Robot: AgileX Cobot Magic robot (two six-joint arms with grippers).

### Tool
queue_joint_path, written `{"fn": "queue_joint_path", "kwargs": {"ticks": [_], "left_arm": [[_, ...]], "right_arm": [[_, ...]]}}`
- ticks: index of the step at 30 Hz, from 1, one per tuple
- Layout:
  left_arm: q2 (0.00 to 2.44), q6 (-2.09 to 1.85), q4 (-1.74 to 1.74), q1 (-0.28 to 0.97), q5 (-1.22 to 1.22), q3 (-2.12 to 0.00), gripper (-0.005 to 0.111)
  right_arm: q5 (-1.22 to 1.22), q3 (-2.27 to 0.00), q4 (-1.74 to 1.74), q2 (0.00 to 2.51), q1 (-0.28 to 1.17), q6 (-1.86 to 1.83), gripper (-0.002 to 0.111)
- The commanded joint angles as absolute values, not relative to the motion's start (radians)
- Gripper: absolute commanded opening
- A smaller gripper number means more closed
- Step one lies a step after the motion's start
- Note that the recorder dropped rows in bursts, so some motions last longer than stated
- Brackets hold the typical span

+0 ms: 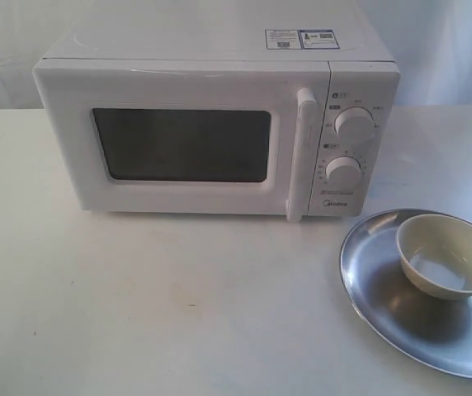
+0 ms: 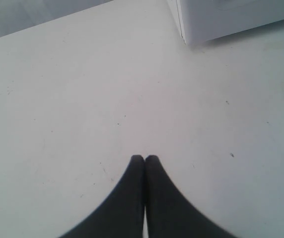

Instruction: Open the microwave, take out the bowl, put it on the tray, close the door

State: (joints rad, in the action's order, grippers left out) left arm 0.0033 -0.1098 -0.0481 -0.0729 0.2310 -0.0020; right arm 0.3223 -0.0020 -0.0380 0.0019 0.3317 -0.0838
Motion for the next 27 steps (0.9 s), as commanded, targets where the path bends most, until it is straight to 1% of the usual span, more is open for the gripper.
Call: {"fn": "queue_joint_path", "kwargs": {"ticks": [1, 6, 17, 27], "left_arm": [[0.0, -0.108, -0.045, -0.069, 0.233, 0.0, 0.0], [0.0, -0.108, -0.045, -0.069, 0.233, 0.0, 0.0], [0.0, -0.108, -0.045, -0.069, 0.233, 0.0, 0.0], [0.0, -0.108, -0.045, -0.069, 0.233, 0.0, 0.0]], "right_arm": [[0.318, 0.0, -0.048, 0.0, 0.325, -0.074, 0.0], [0.318, 0.0, -0.048, 0.0, 0.325, 0.013, 0.0], [0.32, 0.0, -0.048, 0.0, 0.278, 0.015, 0.0], [0.32, 0.0, -0.048, 0.0, 0.277, 0.009, 0.0]]}}
